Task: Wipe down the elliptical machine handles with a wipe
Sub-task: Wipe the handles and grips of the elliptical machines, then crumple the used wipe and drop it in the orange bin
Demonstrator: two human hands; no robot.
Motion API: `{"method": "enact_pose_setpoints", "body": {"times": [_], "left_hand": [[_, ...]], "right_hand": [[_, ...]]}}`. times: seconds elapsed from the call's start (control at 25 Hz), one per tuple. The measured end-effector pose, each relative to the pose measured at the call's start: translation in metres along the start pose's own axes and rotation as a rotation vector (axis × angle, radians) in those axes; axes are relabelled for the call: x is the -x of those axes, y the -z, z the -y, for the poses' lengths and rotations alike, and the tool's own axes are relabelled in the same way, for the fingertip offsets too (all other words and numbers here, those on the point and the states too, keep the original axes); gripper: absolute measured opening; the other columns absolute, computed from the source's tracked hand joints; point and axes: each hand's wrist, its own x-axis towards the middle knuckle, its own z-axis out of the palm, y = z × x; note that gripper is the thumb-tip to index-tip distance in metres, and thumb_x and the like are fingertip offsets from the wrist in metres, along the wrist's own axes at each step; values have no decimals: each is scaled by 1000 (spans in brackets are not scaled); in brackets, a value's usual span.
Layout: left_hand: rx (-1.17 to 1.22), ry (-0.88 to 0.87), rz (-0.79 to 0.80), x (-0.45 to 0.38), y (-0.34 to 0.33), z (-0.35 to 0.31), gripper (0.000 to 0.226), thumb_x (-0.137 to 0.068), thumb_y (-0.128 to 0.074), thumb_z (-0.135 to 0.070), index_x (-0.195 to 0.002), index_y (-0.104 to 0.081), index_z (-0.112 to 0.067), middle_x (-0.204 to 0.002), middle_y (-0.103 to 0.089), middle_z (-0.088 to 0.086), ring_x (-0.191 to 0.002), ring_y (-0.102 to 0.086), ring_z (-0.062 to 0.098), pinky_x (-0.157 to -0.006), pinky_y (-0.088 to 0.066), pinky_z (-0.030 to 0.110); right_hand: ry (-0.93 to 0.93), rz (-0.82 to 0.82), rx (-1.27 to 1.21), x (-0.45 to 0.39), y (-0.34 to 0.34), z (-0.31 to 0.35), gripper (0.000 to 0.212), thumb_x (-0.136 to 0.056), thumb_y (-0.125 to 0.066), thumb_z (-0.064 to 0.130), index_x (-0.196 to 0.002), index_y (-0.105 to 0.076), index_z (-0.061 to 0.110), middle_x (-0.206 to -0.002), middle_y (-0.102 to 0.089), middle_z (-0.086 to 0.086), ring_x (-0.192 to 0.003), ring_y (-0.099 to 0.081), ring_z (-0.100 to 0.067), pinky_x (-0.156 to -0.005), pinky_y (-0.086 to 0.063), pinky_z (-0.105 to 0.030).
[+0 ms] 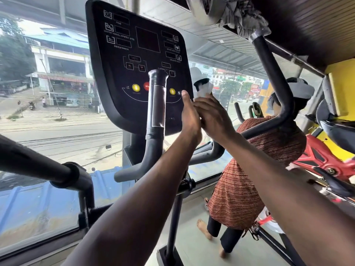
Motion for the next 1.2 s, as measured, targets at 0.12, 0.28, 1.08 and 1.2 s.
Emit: {"method": "enact_pose_setpoints", "body": {"times": [0.12, 0.28, 1.08, 1.2], "left_hand": [[-21, 35, 49, 7, 0, -3, 73, -94, -26, -68, -128, -56, -11, -116, -65, 5, -110, -61, 22, -88, -50, 34], [-57, 55, 42, 23, 1, -2, 78, -93, -27, -68, -146, -41, -13, -140, -54, 11, -126, -53, 24, -97, -44, 37], [-428, 638, 438, 249, 87, 182, 29, -95, -54, -29, -115, -63, -10, -79, -64, -2, -62, -59, 8, -59, -46, 24], [-418, 762, 574, 328, 79, 201, 11, -89, -59, -24, -91, -66, -15, -79, -62, 2, -68, -56, 17, -61, -43, 27]], "right_hand": [[-331, -137, -199, -5, 16, 14, 41, -89, -55, 1, -130, -55, -1, -135, -53, -19, -123, -52, -32, -100, -42, -34], [-773, 168, -290, -12, 24, 27, 64, -98, -47, 24, -150, -15, 7, -145, -36, -23, -122, -49, -39, -85, -45, -42], [-1931, -108, -402, 240, 158, 244, 25, -85, -54, 27, -91, -72, 10, -84, -70, -5, -76, -65, -25, -57, -50, -32], [-2077, -233, -299, 278, 223, 295, 28, -90, -48, 3, -70, -58, 19, -66, -59, 0, -55, -57, -7, -45, -38, -20]]}}
